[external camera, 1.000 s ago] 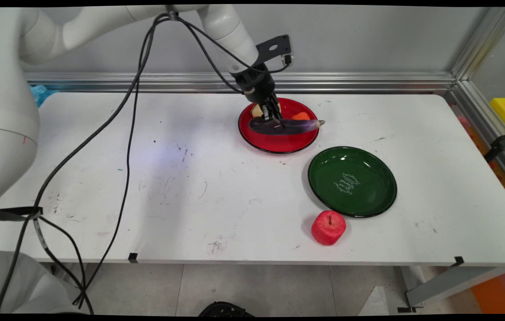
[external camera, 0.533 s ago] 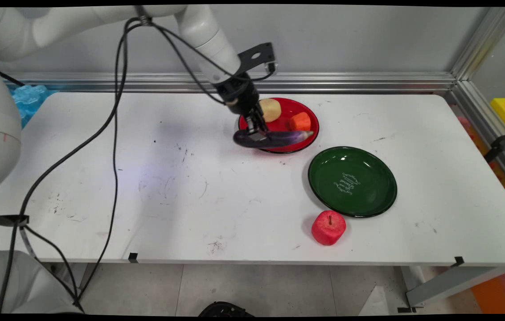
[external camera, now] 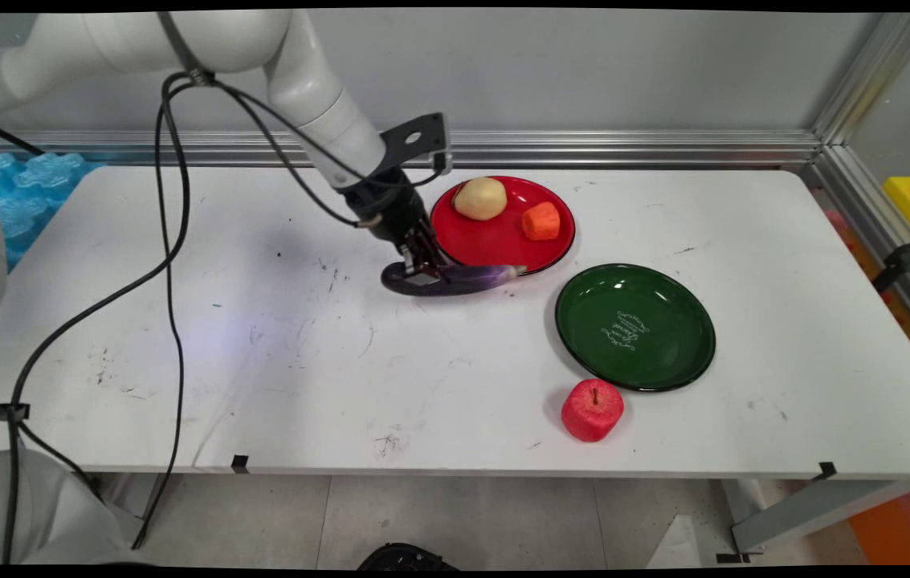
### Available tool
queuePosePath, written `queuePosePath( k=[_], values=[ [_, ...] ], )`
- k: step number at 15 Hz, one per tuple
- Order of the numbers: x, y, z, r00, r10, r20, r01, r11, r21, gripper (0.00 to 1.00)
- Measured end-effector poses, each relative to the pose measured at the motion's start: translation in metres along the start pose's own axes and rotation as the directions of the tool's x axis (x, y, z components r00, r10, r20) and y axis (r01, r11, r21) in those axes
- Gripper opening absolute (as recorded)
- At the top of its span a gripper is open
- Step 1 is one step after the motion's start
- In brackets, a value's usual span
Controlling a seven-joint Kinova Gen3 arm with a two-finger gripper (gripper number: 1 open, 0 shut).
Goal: Place the picked object on the table
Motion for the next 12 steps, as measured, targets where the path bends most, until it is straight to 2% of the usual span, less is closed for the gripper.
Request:
queuePosePath(
  k=[6, 12],
  values=[
    [-0.021, -0.003, 0.017, 1.0, 0.01, -0.013, -0.01, 0.999, 0.033, 0.0],
    [-0.032, -0.007, 0.032, 0.999, 0.025, -0.025, -0.024, 0.999, 0.043, 0.0]
  ],
)
